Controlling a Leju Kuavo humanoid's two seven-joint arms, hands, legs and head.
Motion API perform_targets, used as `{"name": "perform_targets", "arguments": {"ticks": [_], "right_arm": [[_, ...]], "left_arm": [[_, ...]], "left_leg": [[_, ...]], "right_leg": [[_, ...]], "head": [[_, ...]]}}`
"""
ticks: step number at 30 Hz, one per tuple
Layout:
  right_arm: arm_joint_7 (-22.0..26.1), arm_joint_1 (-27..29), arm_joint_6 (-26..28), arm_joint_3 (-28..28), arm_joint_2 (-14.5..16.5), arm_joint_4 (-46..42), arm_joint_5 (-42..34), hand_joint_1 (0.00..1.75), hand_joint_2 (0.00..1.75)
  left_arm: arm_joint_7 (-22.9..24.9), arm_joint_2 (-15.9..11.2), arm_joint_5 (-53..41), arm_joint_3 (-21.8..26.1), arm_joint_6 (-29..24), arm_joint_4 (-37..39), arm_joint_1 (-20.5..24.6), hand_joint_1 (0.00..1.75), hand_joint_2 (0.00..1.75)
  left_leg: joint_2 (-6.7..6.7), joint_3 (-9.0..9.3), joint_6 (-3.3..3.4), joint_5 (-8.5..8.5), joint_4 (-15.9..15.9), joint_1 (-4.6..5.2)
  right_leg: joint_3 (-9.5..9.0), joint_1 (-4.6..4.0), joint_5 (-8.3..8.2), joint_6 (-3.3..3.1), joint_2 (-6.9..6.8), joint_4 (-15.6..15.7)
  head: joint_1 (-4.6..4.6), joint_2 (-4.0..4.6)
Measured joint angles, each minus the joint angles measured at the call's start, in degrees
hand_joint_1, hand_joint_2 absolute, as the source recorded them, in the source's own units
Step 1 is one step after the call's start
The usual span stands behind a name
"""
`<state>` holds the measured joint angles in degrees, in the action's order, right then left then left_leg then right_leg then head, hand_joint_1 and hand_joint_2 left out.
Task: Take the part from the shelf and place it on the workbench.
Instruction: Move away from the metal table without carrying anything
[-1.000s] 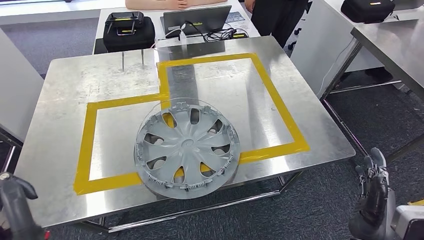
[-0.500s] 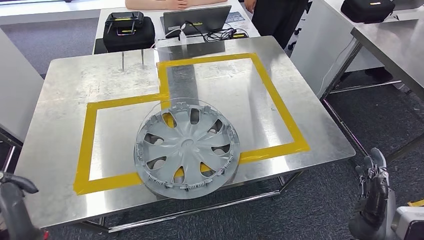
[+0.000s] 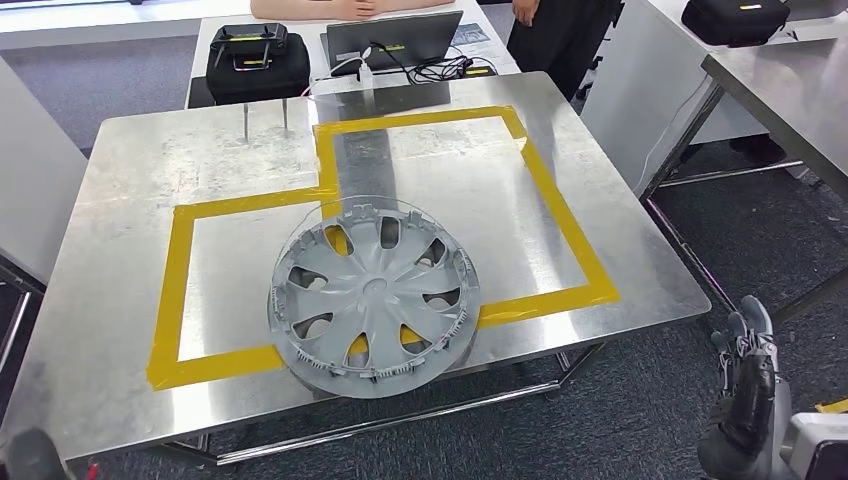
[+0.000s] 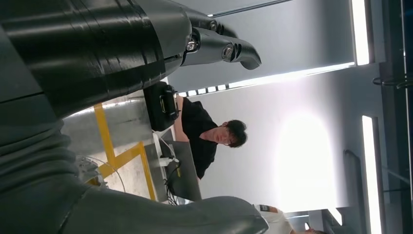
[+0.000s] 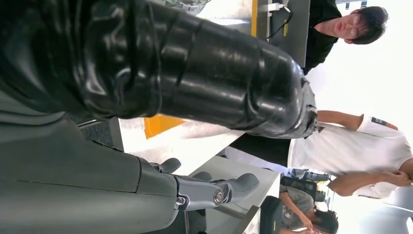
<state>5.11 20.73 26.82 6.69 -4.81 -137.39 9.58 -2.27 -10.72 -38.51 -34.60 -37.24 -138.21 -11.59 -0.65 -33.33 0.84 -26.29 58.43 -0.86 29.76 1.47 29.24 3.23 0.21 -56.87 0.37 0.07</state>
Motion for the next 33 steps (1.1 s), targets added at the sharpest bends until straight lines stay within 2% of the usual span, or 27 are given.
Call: {"name": "perform_targets", "arguments": {"ticks": [7, 13, 23, 28, 31, 33], "right_arm": [[-0.4, 0.1, 0.0, 0.0, 0.0, 0.0, 0.6, 0.0, 0.0], [-0.1, 0.8, 0.0, 0.1, 0.0, -0.3, 1.4, 0.0, 0.0], [0.1, 1.1, 0.0, 1.1, 0.0, -0.5, 1.8, 0.0, 0.0], [0.2, 1.1, 0.0, 1.6, 0.0, -0.5, 2.0, 0.0, 0.0], [0.2, 1.1, 0.0, 1.9, 0.0, -0.5, 2.1, 0.0, 0.0], [0.2, 1.1, 0.0, 2.0, 0.0, -0.5, 2.1, 0.0, 0.0]], "left_arm": [[0.6, -0.2, -0.5, 0.0, -0.1, -0.4, -0.7, 0.0, 0.0], [4.1, -0.4, -0.7, 0.0, -0.3, -0.4, -1.0, 0.0, 0.0], [5.3, -0.8, -1.7, -0.1, -0.3, -0.4, -1.3, 0.0, 0.0], [5.9, -1.1, -2.8, -0.1, -0.4, -0.4, -1.4, 0.0, 0.0], [6.0, -1.2, -3.0, -0.1, -0.4, -0.4, -1.5, 0.0, 0.0], [6.1, -1.3, -3.1, -0.1, -0.4, -0.4, -1.5, 0.0, 0.0]], "left_leg": [[0.0, 0.0, 0.0, 0.0, 0.0, 0.0], [0.01, 0.0, 0.0, 0.0, 0.0, 0.0], [0.02, -0.01, 0.08, -0.06, 0.1, 0.11], [0.02, -0.07, 0.46, -0.29, 0.3, 0.38], [0.02, -0.07, 0.84, -0.44, 0.4, 0.57], [0.13, 0.1, 1.31, -0.14, -0.1, 0.31]], "right_leg": [[0.0, 0.0, 0.0, 0.0, 0.0, 0.0], [0.01, 0.0, 0.0, 0.0, 0.01, 0.0], [-0.01, 0.12, -0.06, 0.05, 0.01, 0.1], [-0.07, 0.36, -0.05, 0.4, 0.01, 0.2], [-0.25, 0.55, -0.1, 0.84, 0.01, 0.4], [-0.31, 0.59, 0.21, 1.12, 0.01, 0.2]], "head": [[-0.01, 0.0], [0.02, 0.0], [-0.04, 0.0], [-0.12, 0.0], [-0.2, 0.0], [-0.18, 0.0]]}}
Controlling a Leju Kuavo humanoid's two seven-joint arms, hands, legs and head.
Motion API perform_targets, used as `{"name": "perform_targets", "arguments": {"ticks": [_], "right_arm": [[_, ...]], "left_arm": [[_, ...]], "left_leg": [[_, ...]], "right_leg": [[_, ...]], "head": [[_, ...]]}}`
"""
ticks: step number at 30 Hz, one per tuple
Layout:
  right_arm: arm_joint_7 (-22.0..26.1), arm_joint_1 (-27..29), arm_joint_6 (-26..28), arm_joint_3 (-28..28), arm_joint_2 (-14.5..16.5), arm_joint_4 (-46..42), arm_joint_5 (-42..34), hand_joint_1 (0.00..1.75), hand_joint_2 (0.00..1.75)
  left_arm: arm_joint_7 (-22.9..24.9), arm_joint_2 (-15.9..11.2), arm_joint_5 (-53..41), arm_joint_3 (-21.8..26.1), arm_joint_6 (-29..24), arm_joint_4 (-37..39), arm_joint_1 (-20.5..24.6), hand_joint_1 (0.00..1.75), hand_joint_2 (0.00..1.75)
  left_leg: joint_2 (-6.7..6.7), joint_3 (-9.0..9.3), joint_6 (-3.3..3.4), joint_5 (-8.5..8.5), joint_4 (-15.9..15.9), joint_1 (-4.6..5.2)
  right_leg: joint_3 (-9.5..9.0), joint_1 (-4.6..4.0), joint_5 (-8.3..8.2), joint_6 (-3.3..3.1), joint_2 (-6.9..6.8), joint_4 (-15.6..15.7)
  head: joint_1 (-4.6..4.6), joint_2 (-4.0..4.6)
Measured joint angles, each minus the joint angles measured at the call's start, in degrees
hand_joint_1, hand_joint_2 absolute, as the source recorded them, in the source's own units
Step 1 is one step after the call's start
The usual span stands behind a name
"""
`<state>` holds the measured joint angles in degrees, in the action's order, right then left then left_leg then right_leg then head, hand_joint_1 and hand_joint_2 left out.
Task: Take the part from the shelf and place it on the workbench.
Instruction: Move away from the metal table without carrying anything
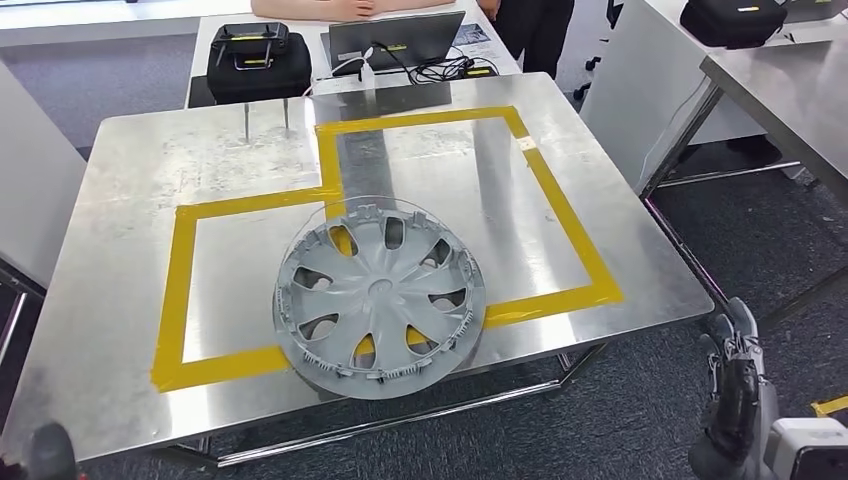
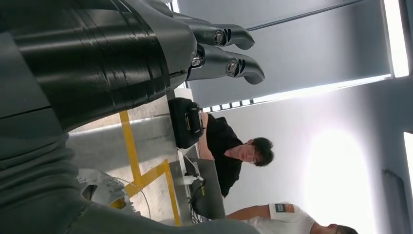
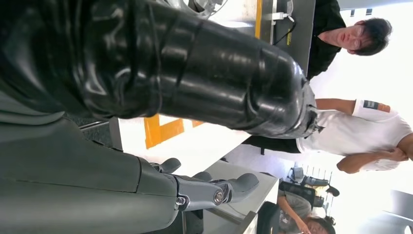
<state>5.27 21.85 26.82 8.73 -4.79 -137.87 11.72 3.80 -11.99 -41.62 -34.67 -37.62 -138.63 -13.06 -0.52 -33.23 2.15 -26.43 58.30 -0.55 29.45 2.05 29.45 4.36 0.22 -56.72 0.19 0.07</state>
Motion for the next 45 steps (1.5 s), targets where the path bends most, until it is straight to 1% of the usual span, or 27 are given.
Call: {"name": "perform_targets", "arguments": {"ticks": [2, 4, 5, 6, 7, 8, 10, 11, 15, 17, 19, 20, 21, 22, 24, 26, 27, 31, 33, 35, 36, 37, 38, 40, 42, 43, 45], "right_arm": [[0.0, 0.0, 0.0, 0.1, 0.0, -0.1, 0.1, 0.0, 0.0], [0.0, 0.0, 0.0, 0.3, 0.0, -0.1, 0.1, 0.0, 0.0], [0.0, 0.1, 0.0, 0.4, 0.0, -0.1, 0.1, 0.0, 0.0], [0.0, 0.1, 0.0, 0.4, 0.0, -0.1, 0.1, 0.0, 0.0], [0.0, 0.1, 0.0, 0.5, 0.0, -0.1, 0.1, 0.0, 0.0], [0.0, 0.1, 0.0, 0.5, 0.0, -0.1, 0.1, 0.0, 0.0], [0.0, 0.1, 0.0, 0.5, 0.0, -0.1, 0.1, 0.0, 0.0], [0.0, 0.1, 0.0, 0.5, 0.0, -0.2, 0.2, 0.0, 0.0], [0.0, 0.0, 0.0, 0.6, 0.0, -0.3, 0.3, 0.0, 0.0], [-0.1, 0.0, 0.0, 0.8, 0.0, -0.3, 0.3, 0.0, 0.0], [-0.1, 0.0, 0.0, 0.9, 0.0, -0.3, 0.3, 0.0, 0.0], [-0.1, 0.0, 0.0, 1.0, 0.0, -0.3, 0.3, 0.0, 0.0], [-0.1, 0.0, 0.0, 1.1, 0.0, -0.3, 0.3, 0.0, 0.0], [-0.2, 0.0, 0.0, 1.2, 0.0, -0.3, 0.3, 0.0, 0.0], [-0.2, 0.0, 0.0, 1.3, 0.0, -0.3, 0.3, 0.0, 0.0], [-0.2, 0.0, 0.0, 1.4, 0.0, -0.3, 0.3, 0.0, 0.0], [-0.2, -0.1, 0.0, 1.4, 0.0, -0.3, 0.3, 0.0, 0.0], [-0.2, -0.1, 0.0, 1.5, 0.0, -0.4, 0.3, 0.0, 0.0], [-0.2, -0.1, 0.0, 1.5, 0.0, -0.4, 0.3, 0.0, 0.0], [-0.2, -0.1, 0.0, 1.6, -0.1, -0.3, 0.3, 0.0, 0.0], [-0.2, -0.1, 0.0, 1.6, -0.1, -0.3, 0.3, 0.0, 0.0], [-0.3, -0.1, 0.0, 1.7, -0.1, -0.3, 0.3, 0.0, 0.0], [-0.3, -0.1, 0.0, 1.7, -0.1, -0.3, 0.3, 0.0, 0.0], [-0.3, -0.2, 0.0, 1.9, -0.1, -0.3, 0.4, 0.0, 0.0], [-0.3, -0.3, 0.0, 2.0, -0.1, -0.3, 0.5, 0.0, 0.0], [-0.3, -0.4, 0.0, 2.0, -0.1, -0.3, 0.6, 0.0, 0.0], [-0.3, -0.4, 0.0, 2.1, -0.1, -0.3, 0.6, 0.0, 0.0]], "left_arm": [[0.0, 0.0, -0.1, 0.0, 0.0, 0.0, 0.0, 0.0, 0.0], [0.0, 0.0, -0.1, 0.0, 0.0, -0.1, -0.1, 0.0, 0.0], [0.0, 0.0, -0.2, 0.0, 0.0, -0.1, -0.2, 0.0, 0.0], [0.0, 0.0, -0.2, 0.0, 0.0, -0.1, -0.2, 0.0, 0.0], [0.0, 0.0, -0.2, 0.0, 0.0, -0.1, -0.2, 0.0, 0.0], [0.0, 0.0, -0.2, 0.0, 0.0, -0.1, -0.2, 0.0, 0.0], [0.0, 0.0, -0.2, 0.0, 0.0, -0.1, -0.2, 0.0, 0.0], [0.0, 0.0, -0.3, 0.0, 0.0, -0.1, -0.2, 0.0, 0.0], [0.0, 0.0, -0.3, 0.0, 0.0, -0.2, -0.2, 0.0, 0.0], [-0.1, -0.1, -0.3, 0.0, 0.0, -0.3, -0.2, 0.0, 0.0], [-0.1, -0.3, -0.3, 0.0, 0.0, -0.4, -0.2, 0.0, 0.0], [-0.1, -0.3, -0.3, 0.0, 0.0, -0.4, -0.2, 0.0, 0.0], [-0.1, -0.3, -0.3, -0.1, 0.0, -0.4, -0.2, 0.0, 0.0], [-0.1, -0.3, -0.3, -0.1, 0.0, -0.4, -0.2, 0.0, 0.0], [-0.1, -0.4, -0.3, -0.1, 0.0, -0.4, -0.2, 0.0, 0.0], [0.0, -0.4, -0.3, -0.1, 0.0, -0.5, -0.2, 0.0, 0.0], [0.0, -0.4, -0.3, -0.1, 0.0, -0.5, -0.2, 0.0, 0.0], [-0.1, -0.4, -0.3, -0.1, 0.0, -0.6, -0.2, 0.0, 0.0], [-0.1, -0.4, -0.3, -0.1, 0.0, -0.6, -0.2, 0.0, 0.0], [-0.1, -0.4, -0.3, -0.1, 0.0, -0.6, -0.2, 0.0, 0.0], [-0.1, -0.4, -0.3, -0.1, 0.0, -0.6, -0.3, 0.0, 0.0], [0.0, -0.4, -0.3, -0.1, 0.0, -0.6, -0.3, 0.0, 0.0], [0.0, -0.4, -0.2, -0.1, 0.0, -0.6, -0.3, 0.0, 0.0], [0.0, -0.4, -0.2, -0.1, 0.0, -0.6, -0.3, 0.0, 0.0], [0.0, -0.4, 0.0, -0.1, 0.0, -0.6, -0.3, 0.0, 0.0], [0.0, -0.4, 0.0, -0.1, 0.0, -0.6, -0.3, 0.0, 0.0], [0.0, -0.4, 0.1, -0.1, 0.0, -0.6, -0.3, 0.0, 0.0]], "left_leg": [[0.21, 0.12, 0.47, 0.33, -0.5, -0.28], [0.38, -0.02, 0.6, 0.38, -0.6, -0.15], [0.44, -0.08, 0.61, 0.39, -0.6, -0.04], [0.48, -0.11, 0.61, 0.39, -0.5, 0.08], [0.5, -0.1, 0.61, 0.39, -0.5, 0.18], [0.5, -0.04, 0.6, 0.39, -0.5, 0.27], [0.49, 0.07, 0.43, 0.41, -0.4, 0.44], [0.5, 0.08, 0.2, 0.45, -0.4, 0.49], [0.55, -0.13, -1.23, 0.52, -0.4, 0.21], [0.51, -1.36, -1.77, -1.55, 2.2, 0.11], [0.5, -4.17, -2.21, -5.42, 9.2, -0.14], [0.5, -5.62, -2.41, -6.87, 12.8, -0.29], [0.5, -6.39, -2.6, -7.32, 14.9, -0.44], [0.51, -6.13, -2.76, -6.7, 14.8, -0.6], [0.51, -2.83, -3.06, -3.41, 8.8, -0.99], [0.37, 0.66, -3.07, -1.7, 2.2, -1.09], [0.29, 1.48, -2.85, -1.61, 0.7, -1.04], [0.27, 1.3, -1.23, -1.35, 0.4, -0.92], [0.35, 1.05, -0.6, -1.01, 0.3, -0.93], [0.41, 0.54, -0.15, -0.75, 0.3, -0.6], [0.43, 0.29, 0.02, -0.63, 0.3, -0.38], [0.44, 0.1, 0.17, -0.52, 0.4, -0.16], [0.43, -0.02, 0.27, -0.42, 0.4, 0.07], [0.42, -0.11, 0.37, -0.21, 0.4, 0.38], [0.49, -0.25, 0.16, 0.02, 0.5, 0.56], [0.57, -0.34, -0.07, 0.17, 0.4, 0.5], [0.74, -0.47, -0.67, 0.42, 0.4, 0.4]], "right_leg": [[1.5, -0.09, 2.45, 0.06, -0.03, -3.7], [4.99, -0.19, 6.39, -0.07, -0.05, -11.1], [6.59, -0.23, 7.7, -0.14, -0.05, -14.5], [7.41, -0.29, 7.95, -0.27, -0.05, -16.2], [7.21, -0.38, 7.07, -0.48, -0.05, -15.7], [5.92, -0.52, 5.24, -0.81, -0.06, -13.0], [2.15, -0.98, 1.41, -1.72, -0.19, -5.0], [0.92, -1.23, 0.32, -2.08, -0.28, -2.2], [0.21, -1.63, -0.69, -3.19, -0.4, 0.1], [-0.3, -1.32, -1.42, -3.87, -0.51, 0.8], [-0.26, -1.23, -1.78, -4.2, -0.57, 0.9], [-0.09, -1.21, -1.87, -4.23, -0.57, 0.8], [0.02, -1.18, -1.9, -4.19, -0.56, 0.7], [0.06, -1.1, -1.88, -4.1, -0.52, 0.6], [0.05, -0.86, -1.66, -3.69, -0.39, 0.2], [0.42, -0.91, -1.28, -2.86, -0.2, -0.5], [0.68, -0.98, -1.21, -2.41, -0.12, -0.8], [1.69, -0.76, -0.92, -1.09, -0.05, -1.7], [3.85, -0.71, 1.92, -0.84, -0.12, -6.1], [7.13, -0.79, 5.47, -0.93, -0.13, -13.6], [8.3, -0.86, 6.31, -1.09, -0.13, -16.4], [8.53, -0.99, 6.1, -1.36, -0.13, -17.2], [7.59, -1.21, 4.89, -1.79, -0.13, -15.6], [3.76, -1.88, 1.72, -3.19, -0.2, -8.5], [1.0, -2.55, 0.34, -4.36, -0.53, -2.7], [0.59, -2.81, 0.33, -4.67, -0.66, -1.5], [0.48, -2.82, -0.24, -4.69, -0.67, -0.7]], "head": [[0.47, 0.0], [1.09, 0.0], [1.28, 0.0], [1.4, 0.0], [1.48, 0.0], [1.58, 0.0], [1.78, 0.0], [1.8, 0.0], [1.66, 0.0], [1.22, 0.0], [0.37, 0.0], [0.0, 0.0], [-0.25, 0.0], [-0.45, 0.0], [-0.86, 0.0], [-1.39, 0.0], [-1.48, 0.0], [-0.86, 0.0], [-0.13, 0.0], [0.74, 0.0], [1.0, 0.0], [1.19, 0.0], [1.34, 0.0], [1.63, 0.0], [1.62, 0.0], [1.61, 0.0], [1.75, 0.0]]}}
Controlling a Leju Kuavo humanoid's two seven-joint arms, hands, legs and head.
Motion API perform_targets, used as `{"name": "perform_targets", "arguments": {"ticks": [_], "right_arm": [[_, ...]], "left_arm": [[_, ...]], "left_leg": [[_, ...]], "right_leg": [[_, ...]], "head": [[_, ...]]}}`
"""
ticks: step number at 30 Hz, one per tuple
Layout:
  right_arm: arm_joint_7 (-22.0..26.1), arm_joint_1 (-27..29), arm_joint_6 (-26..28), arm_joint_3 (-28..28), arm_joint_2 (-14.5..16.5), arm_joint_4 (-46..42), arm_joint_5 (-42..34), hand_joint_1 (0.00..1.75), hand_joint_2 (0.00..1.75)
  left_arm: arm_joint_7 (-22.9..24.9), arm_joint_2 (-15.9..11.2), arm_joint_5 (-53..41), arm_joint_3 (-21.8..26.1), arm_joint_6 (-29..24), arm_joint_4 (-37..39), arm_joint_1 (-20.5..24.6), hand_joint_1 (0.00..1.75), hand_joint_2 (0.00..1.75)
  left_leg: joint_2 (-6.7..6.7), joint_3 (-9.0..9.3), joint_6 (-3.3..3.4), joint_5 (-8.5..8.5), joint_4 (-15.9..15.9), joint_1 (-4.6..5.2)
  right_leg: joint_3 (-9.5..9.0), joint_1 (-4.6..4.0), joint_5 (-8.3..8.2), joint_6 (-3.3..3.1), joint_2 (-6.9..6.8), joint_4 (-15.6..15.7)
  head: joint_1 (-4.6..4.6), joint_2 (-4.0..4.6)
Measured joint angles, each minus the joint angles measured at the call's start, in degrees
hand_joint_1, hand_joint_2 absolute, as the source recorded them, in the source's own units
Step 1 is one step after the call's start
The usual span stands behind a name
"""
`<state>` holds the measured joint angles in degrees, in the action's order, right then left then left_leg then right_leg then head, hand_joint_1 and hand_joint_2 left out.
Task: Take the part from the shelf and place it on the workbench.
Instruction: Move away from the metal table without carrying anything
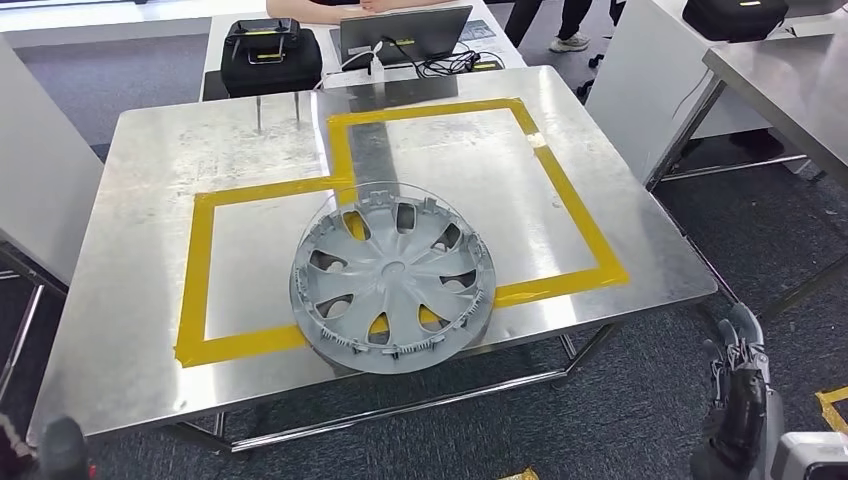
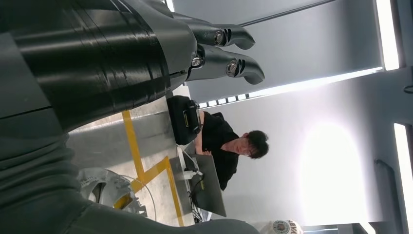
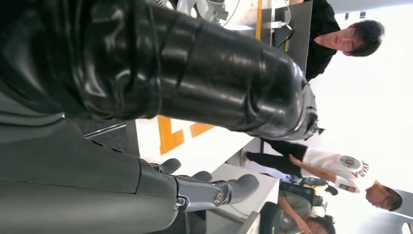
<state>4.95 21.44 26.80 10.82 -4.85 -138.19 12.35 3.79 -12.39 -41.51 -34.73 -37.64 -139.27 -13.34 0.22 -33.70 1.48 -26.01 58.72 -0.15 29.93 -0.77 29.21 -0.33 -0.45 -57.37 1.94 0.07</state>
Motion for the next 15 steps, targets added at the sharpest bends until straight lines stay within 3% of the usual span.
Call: {"name": "perform_targets", "arguments": {"ticks": [2, 5, 6, 7, 8, 10, 12, 15], "right_arm": [[0.0, 0.0, 0.0, 0.1, 0.0, 0.0, 0.0, 0.0, 0.0], [0.0, -0.1, 0.0, 0.3, 0.0, 0.0, 0.1, 0.0, 0.0], [-0.1, -0.1, 0.0, 0.4, 0.0, 0.1, 0.1, 0.0, 0.0], [-0.1, -0.1, 0.0, 0.5, 0.0, 0.1, 0.1, 0.0, 0.0], [-0.1, -0.1, 0.0, 0.6, 0.0, 0.2, 0.1, 0.0, 0.0], [-0.2, -0.1, 0.0, 0.7, 0.0, 0.2, 0.1, 0.0, 0.0], [-0.2, -0.1, 0.0, 0.7, 0.0, 0.2, 0.1, 0.0, 0.0], [-0.2, -0.1, 0.0, 0.7, 0.0, 0.2, 0.1, 0.0, 0.0]], "left_arm": [[0.0, 0.0, 0.0, 0.0, 0.0, -0.1, 0.0, 0.0, 0.0], [0.0, -0.2, 0.0, -0.1, 0.0, -0.2, -0.1, 0.0, 0.0], [0.0, -0.2, 0.1, -0.1, 0.0, -0.2, -0.1, 0.0, 0.0], [0.0, -0.2, 0.1, -0.1, 0.0, -0.2, -0.2, 0.0, 0.0], [0.0, -0.2, 0.1, -0.1, 0.0, -0.2, -0.2, 0.0, 0.0], [0.0, -0.3, 0.1, -0.1, 0.0, -0.2, -0.2, 0.0, 0.0], [0.0, -0.3, 0.1, -0.2, 0.0, -0.2, -0.2, 0.0, 0.0], [0.0, -0.3, 0.2, -0.2, 0.0, -0.3, -0.3, 0.0, 0.0]], "left_leg": [[-0.07, -0.85, -0.53, -1.24, 1.5, 0.01], [-0.21, -4.56, -1.26, -6.97, 10.5, -0.41], [-0.2, -5.52, -1.5, -8.14, 13.3, -0.64], [-0.19, -5.59, -1.71, -8.22, 14.4, -0.86], [-0.17, -4.66, -1.9, -7.34, 13.4, -1.06], [-0.19, -0.43, -2.2, -4.43, 6.5, -1.36], [-0.36, 2.49, -2.02, -3.36, 1.1, -1.31], [-0.49, 2.73, -0.86, -3.29, 0.2, -1.08]], "right_leg": [[-0.4, 0.44, -0.93, -0.16, -0.03, 1.0], [-0.25, 0.72, -1.84, -0.38, -0.15, 1.4], [-0.03, 0.75, -2.0, -0.28, -0.16, 1.3], [0.23, 0.82, -2.11, -0.17, -0.17, 1.2], [0.45, 0.93, -2.17, -0.02, -0.15, 1.0], [0.76, 1.23, -2.03, 0.45, -0.11, 0.3], [1.22, 1.22, -1.77, 1.29, 0.0, -0.5], [1.67, 1.22, -1.93, 2.42, 0.08, -1.0]], "head": [[-0.14, 0.0], [-1.3, 0.0], [-1.62, 0.0], [-1.85, 0.0], [-2.03, 0.0], [-2.37, 0.0], [-2.79, 0.0], [-2.55, 0.0]]}}
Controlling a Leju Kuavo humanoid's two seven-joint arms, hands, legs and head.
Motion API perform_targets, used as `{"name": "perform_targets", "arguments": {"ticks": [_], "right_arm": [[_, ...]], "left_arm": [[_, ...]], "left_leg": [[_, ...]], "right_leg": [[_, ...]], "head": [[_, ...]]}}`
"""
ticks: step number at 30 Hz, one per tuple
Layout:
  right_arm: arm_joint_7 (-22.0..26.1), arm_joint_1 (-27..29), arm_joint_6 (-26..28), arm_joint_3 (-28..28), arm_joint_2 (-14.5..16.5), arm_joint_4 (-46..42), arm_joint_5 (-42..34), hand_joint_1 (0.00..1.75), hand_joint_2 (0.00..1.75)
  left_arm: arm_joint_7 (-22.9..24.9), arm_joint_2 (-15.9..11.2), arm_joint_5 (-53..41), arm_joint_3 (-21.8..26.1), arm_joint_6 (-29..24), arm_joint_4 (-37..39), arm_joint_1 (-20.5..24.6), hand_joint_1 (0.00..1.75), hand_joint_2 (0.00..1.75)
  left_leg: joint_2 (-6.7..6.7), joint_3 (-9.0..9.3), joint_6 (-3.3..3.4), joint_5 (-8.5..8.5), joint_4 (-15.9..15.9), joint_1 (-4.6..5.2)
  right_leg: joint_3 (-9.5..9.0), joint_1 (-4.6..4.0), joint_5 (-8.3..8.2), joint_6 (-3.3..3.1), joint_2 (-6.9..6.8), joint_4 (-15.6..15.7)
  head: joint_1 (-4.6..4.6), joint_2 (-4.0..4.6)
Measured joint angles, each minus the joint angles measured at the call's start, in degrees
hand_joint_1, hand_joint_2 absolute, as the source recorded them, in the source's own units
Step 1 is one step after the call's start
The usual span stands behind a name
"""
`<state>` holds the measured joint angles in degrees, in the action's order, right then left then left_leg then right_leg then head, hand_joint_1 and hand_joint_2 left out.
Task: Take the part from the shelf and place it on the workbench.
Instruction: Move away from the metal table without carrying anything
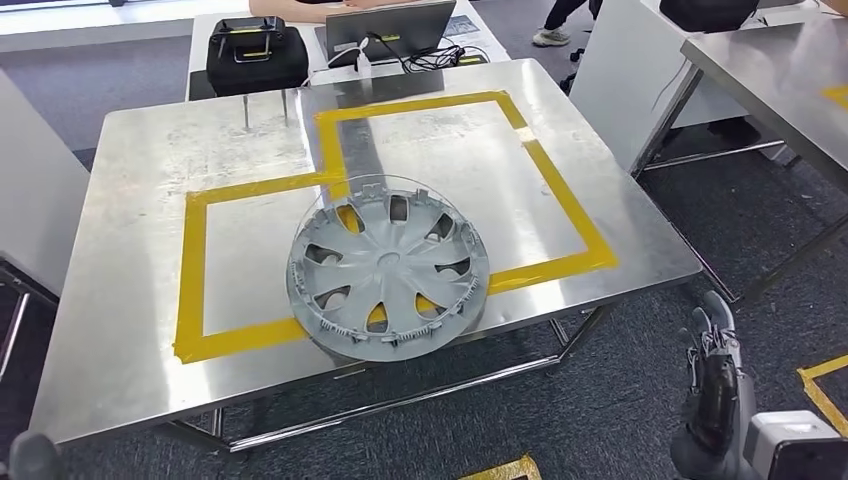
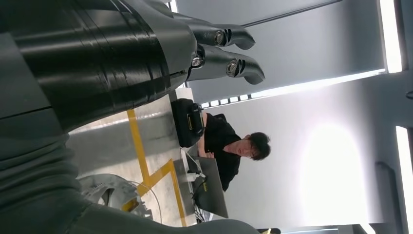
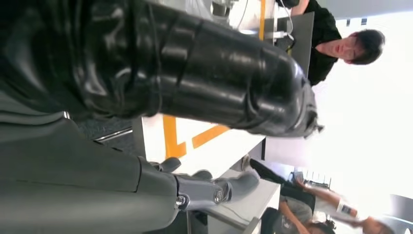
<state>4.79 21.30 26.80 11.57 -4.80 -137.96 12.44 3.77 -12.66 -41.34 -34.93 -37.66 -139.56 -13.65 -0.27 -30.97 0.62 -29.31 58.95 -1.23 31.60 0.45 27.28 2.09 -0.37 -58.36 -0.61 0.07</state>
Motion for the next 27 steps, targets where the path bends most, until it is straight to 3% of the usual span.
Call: {"name": "perform_targets", "arguments": {"ticks": [2, 4, 6, 7, 8, 9, 11, 13, 14, 18, 21, 22, 25, 26, 27], "right_arm": [[0.0, 0.0, 0.0, 0.0, 0.0, 0.0, 0.0, 0.0, 0.0], [0.0, 0.0, 0.0, 0.1, 0.0, 0.0, 0.0, 0.0, 0.0], [0.1, 0.0, 0.0, 0.1, -0.1, 0.0, 0.0, 0.0, 0.0], [0.1, 0.0, 0.0, 0.1, -0.1, 0.1, 0.0, 0.0, 0.0], [0.1, 0.0, 0.0, 0.2, -0.1, 0.1, 0.0, 0.0, 0.0], [0.1, 0.0, 0.0, 0.2, -0.1, 0.2, 0.0, 0.0, 0.0], [0.1, -0.1, 0.0, 0.2, -0.1, 0.3, 0.0, 0.0, 0.0], [0.4, -0.1, 0.0, 0.2, -0.1, 0.2, 0.0, 0.0, 0.0], [0.6, -0.2, 0.0, 0.3, -0.2, 0.2, -0.2, 0.0, 0.0], [1.8, -0.2, 0.0, 0.4, -0.3, 0.3, -2.0, 0.0, 0.0], [2.4, -0.2, 0.0, 0.5, -0.3, 0.2, -2.3, 0.0, 0.0], [2.5, -0.2, 0.0, 0.5, -0.4, 0.2, -2.3, 0.0, 0.0], [2.7, -0.1, 0.0, 0.5, -0.5, 0.2, -2.3, 0.0, 0.0], [2.7, -0.1, 0.0, 0.5, -0.5, 0.2, -2.2, 0.0, 0.0], [2.7, 0.0, 0.0, 0.5, -0.5, 0.2, -2.2, 0.0, 0.0]], "left_arm": [[0.0, 0.0, 0.0, 0.0, 0.0, 0.0, 0.0, 0.0, 0.0], [-0.1, 0.0, 0.0, 0.0, 0.0, 0.0, 0.0, 0.0, 0.0], [-0.1, 0.0, 0.1, 0.0, 0.0, 0.0, 0.0, 0.0, 0.0], [-0.2, 0.0, 0.1, 0.0, 0.0, 0.0, -0.1, 0.0, 0.0], [-0.2, 0.0, 0.1, 0.0, 0.0, 0.0, -0.1, 0.0, 0.0], [-0.3, 0.0, 0.2, 0.0, 0.0, 0.0, -0.1, 0.0, 0.0], [-0.4, 0.0, 0.2, 0.0, 0.0, 0.0, -0.1, 0.0, 0.0], [-0.6, 0.0, 0.3, 0.0, 0.0, 0.0, 0.0, 0.0, 0.0], [-0.7, 0.0, 0.3, 0.0, 0.0, 0.0, 0.0, 0.0, 0.0], [-0.8, -0.1, 0.4, 0.0, 0.0, 0.0, 0.0, 0.0, 0.0], [-0.9, -0.2, 0.4, -0.1, 0.0, -0.1, 0.0, 0.0, 0.0], [-0.9, -0.2, 0.5, -0.1, 0.0, -0.1, 0.0, 0.0, 0.0], [-1.0, -0.2, 0.6, -0.1, 0.0, -0.1, 0.0, 0.0, 0.0], [-1.0, -0.2, 0.7, -0.1, 0.0, -0.1, 0.0, 0.0, 0.0], [-1.0, -0.2, 0.7, -0.1, 0.0, -0.1, 0.0, 0.0, 0.0]], "left_leg": [[0.03, 0.05, 0.7, 0.37, -0.1, -0.1], [0.09, -0.21, 1.27, 0.76, -0.2, -0.08], [0.13, -0.78, 1.66, 1.07, -0.1, 0.25], [0.14, -1.01, 1.76, 1.18, -0.1, 0.44], [0.14, -1.14, 1.83, 1.26, -0.1, 0.64], [0.14, -1.17, 1.87, 1.32, -0.1, 0.83], [0.15, -1.12, 1.84, 1.45, -0.1, 1.1], [0.2, -1.38, 1.51, 1.71, -0.1, 1.08], [0.25, -1.58, 1.35, 1.73, 0.0, 1.1], [0.36, -1.76, 2.06, 1.7, -0.2, 1.26], [0.55, 0.54, 2.77, 3.38, -3.9, 0.99], [0.73, 1.45, 2.85, 4.1, -5.2, 0.77], [1.46, 1.64, 2.62, 4.74, -6.1, 0.44], [1.78, 1.53, 2.34, 4.61, -5.9, 0.25], [2.18, 1.44, 1.9, 4.36, -5.6, -0.05]], "right_leg": [[0.89, 0.14, 0.94, 0.69, 0.01, -1.7], [2.92, 0.22, 4.25, 1.15, 0.04, -7.0], [5.12, 0.24, 7.74, 1.12, 0.07, -13.6], [5.65, 0.21, 8.31, 0.95, 0.07, -15.4], [5.32, 0.12, 7.81, 0.66, 0.07, -15.2], [4.06, -0.05, 6.33, 0.18, 0.08, -12.9], [0.36, -0.59, 3.09, -1.24, 0.05, -5.5], [-1.69, -1.16, 2.16, -2.3, -0.01, -0.5], [-1.82, -1.28, 2.29, -2.41, -0.03, 0.3], [-1.99, -0.88, 2.15, 0.06, -0.01, 1.4], [-2.73, -0.71, 2.42, 0.54, 0.1, 1.5], [-2.03, -0.62, 3.54, 0.74, 0.25, -0.3], [3.07, 0.46, 7.76, 1.8, 0.38, -9.6], [4.11, 0.93, 7.75, 2.27, 0.34, -11.1], [4.15, 1.41, 6.59, 2.81, 0.23, -10.5]], "head": [[0.38, 0.0], [1.1, 0.0], [1.86, 0.0], [2.09, 0.0], [2.26, 0.0], [2.43, 0.0], [2.61, 0.0], [2.63, 0.0], [2.64, 0.0], [2.47, 0.0], [1.86, 0.0], [1.81, 0.0], [2.19, 0.0], [2.26, 0.0], [2.28, 0.0]]}}
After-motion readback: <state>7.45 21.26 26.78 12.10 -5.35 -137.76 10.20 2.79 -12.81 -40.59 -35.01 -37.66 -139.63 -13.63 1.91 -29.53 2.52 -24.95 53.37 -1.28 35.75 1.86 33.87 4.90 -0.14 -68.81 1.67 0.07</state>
